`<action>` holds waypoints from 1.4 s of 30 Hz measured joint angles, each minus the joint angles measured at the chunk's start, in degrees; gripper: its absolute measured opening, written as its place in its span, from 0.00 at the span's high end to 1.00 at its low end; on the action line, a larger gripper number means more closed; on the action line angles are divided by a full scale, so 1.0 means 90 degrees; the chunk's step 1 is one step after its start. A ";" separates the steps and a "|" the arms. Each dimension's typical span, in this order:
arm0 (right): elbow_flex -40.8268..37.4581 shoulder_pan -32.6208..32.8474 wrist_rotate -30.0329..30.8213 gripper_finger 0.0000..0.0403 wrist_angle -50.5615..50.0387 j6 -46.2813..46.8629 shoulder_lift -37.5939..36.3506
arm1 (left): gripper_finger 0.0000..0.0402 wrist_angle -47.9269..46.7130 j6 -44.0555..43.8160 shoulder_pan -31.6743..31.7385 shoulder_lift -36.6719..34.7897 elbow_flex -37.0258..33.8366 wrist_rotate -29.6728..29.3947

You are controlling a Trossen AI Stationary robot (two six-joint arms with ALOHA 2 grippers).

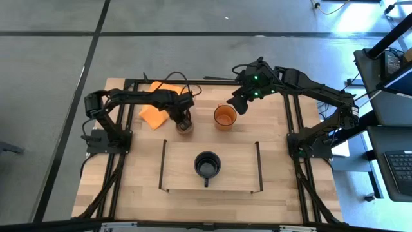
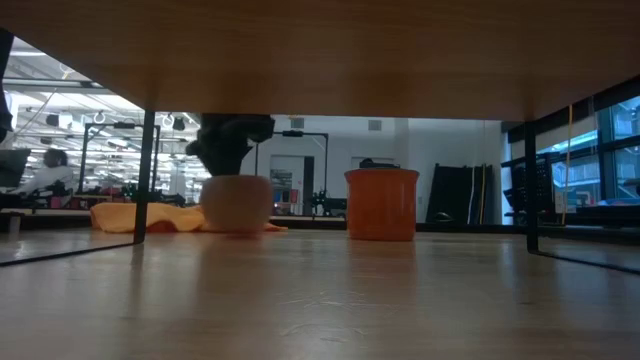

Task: Stack small to large cups/mugs on shelf
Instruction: Put the brown mug on the shelf

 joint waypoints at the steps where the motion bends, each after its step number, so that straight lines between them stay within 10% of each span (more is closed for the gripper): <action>1: 0.0000 0.0000 0.0000 0.37 0.0000 0.0005 0.0000 | 0.92 -0.0039 0.0080 0.0070 -0.0010 0.0089 -0.0016; 20: 0.0000 0.0000 0.0175 0.37 -0.0005 -0.0070 0.0000 | 0.92 -0.4484 0.2797 0.0748 -0.1117 0.3208 -0.1197; 32: 0.0000 0.0000 0.0168 0.37 0.0010 -0.0243 0.0000 | 0.92 -0.4964 0.1099 0.0396 -0.2418 0.1765 -0.1237; 42: 0.0002 0.0002 0.0160 0.37 0.0074 -0.0234 0.0000 | 0.92 -0.4288 -0.0084 -0.0220 -0.3362 -0.0729 0.0073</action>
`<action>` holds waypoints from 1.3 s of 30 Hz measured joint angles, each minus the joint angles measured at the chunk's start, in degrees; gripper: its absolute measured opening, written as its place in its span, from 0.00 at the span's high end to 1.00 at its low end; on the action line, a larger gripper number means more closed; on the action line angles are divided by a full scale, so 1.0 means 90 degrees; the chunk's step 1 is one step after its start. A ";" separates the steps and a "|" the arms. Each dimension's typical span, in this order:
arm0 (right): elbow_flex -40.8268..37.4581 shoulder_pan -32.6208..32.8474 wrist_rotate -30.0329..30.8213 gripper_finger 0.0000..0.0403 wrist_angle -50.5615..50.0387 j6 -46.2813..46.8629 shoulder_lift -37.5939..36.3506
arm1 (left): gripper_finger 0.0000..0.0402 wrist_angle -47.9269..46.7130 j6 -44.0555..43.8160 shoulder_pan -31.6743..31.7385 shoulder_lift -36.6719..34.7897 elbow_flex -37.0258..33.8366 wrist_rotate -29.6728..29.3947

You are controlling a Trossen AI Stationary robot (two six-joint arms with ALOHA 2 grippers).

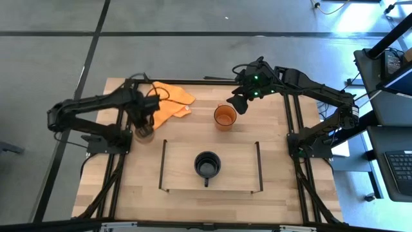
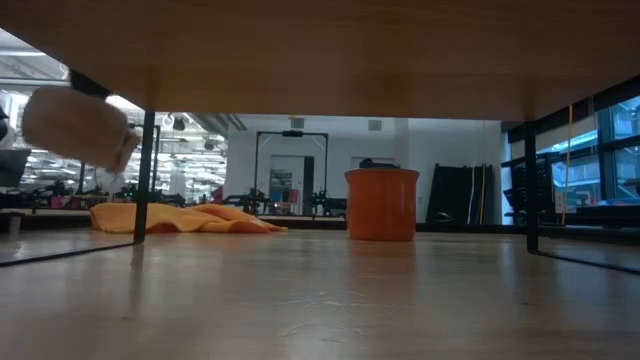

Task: Stack small to large cups/mugs on shelf
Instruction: Put the brown mug on the shelf

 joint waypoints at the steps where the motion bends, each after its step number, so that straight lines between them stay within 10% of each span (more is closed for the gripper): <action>1: 0.0000 0.0000 0.0000 0.37 -0.0006 0.0021 0.0000 | 0.92 0.0317 -0.0188 -0.0125 -0.0124 -0.0257 0.0122; 19: 0.0000 0.0000 0.0171 0.37 -0.0036 0.0319 0.0000 | 0.92 0.1363 -0.2443 -0.3807 -0.1290 -0.1643 0.0296; 39: 0.0000 -0.0002 0.0180 0.37 -0.0084 0.0297 0.0000 | 0.92 0.3378 -0.7366 -0.8306 0.0466 -0.1749 -0.0133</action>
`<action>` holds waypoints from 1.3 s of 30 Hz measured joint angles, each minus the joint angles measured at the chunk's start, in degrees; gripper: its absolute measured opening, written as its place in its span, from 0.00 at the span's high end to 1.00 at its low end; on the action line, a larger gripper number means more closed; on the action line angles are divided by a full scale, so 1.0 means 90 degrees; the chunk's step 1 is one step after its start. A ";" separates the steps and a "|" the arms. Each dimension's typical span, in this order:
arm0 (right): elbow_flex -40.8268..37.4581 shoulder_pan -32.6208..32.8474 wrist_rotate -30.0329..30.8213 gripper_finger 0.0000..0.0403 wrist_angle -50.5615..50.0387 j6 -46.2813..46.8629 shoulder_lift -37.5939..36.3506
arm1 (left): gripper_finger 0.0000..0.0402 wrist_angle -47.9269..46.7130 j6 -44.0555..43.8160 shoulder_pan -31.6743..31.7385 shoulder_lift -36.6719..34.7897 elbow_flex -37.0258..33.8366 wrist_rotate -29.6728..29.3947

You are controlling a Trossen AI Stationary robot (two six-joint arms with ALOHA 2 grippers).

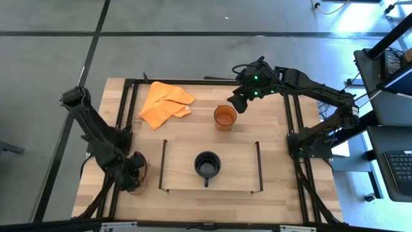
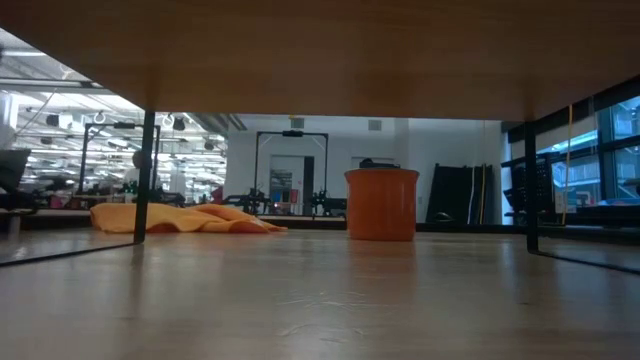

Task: Stack small to large cups/mugs on shelf
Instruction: Put the brown mug on the shelf

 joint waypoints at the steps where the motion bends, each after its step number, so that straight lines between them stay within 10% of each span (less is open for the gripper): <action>1: 0.0000 0.0000 0.0000 0.37 0.0000 -0.0014 0.0000 | 0.92 -0.0008 -0.0111 -0.0066 0.0132 0.0000 0.0053; 23: 0.0000 -0.0027 0.0171 0.37 0.0019 0.0378 0.0000 | 0.83 -0.0972 0.0122 -0.0362 0.0601 0.1173 -0.0673; 39: 0.0000 -0.0027 0.0338 0.37 0.0019 0.0384 0.0000 | 0.81 -0.0492 0.0068 -0.0725 0.0606 0.0598 -0.0593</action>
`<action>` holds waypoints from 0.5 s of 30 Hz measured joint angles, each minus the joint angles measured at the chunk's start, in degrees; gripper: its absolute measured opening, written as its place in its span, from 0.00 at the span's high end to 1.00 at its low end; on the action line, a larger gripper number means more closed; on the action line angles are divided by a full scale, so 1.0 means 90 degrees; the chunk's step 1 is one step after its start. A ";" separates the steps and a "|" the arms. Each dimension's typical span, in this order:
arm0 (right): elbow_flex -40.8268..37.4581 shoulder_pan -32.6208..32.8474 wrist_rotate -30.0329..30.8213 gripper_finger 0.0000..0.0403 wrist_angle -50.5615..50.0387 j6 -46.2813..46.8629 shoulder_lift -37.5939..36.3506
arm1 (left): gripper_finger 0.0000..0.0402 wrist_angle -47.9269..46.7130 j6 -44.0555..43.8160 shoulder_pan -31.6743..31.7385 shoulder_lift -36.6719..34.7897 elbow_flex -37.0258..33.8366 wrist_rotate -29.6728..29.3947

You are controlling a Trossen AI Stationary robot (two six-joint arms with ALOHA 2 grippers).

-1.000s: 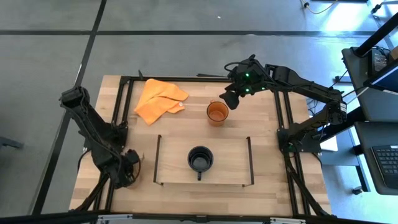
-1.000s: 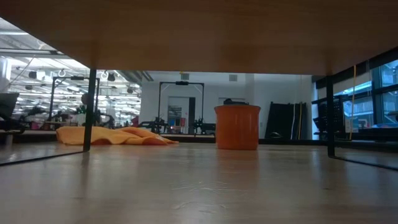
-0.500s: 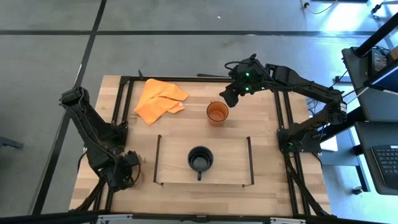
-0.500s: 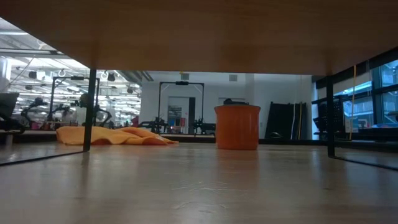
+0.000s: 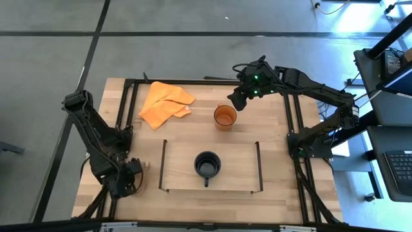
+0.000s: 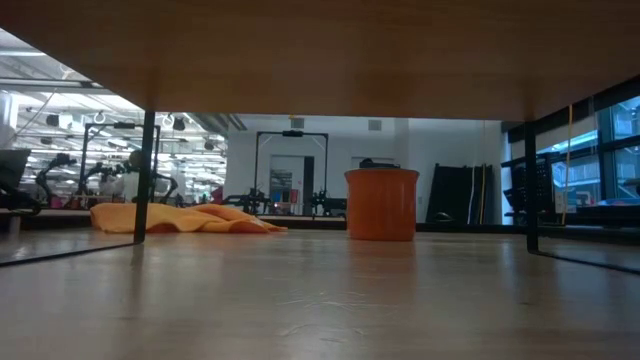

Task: Stack small to large cups/mugs on shelf
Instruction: Put the brown mug on the shelf

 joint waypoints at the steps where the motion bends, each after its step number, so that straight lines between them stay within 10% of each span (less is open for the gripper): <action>1: 0.0000 0.0000 0.0001 0.37 0.0000 0.0000 0.0000 | 0.81 0.0036 -0.0002 0.0000 0.0000 -0.0024 0.0002; 15: 0.0000 -0.0109 0.0007 0.37 -0.0002 -0.0009 0.0000 | 0.78 -0.0162 -0.0396 0.0005 -0.0510 0.0512 0.0145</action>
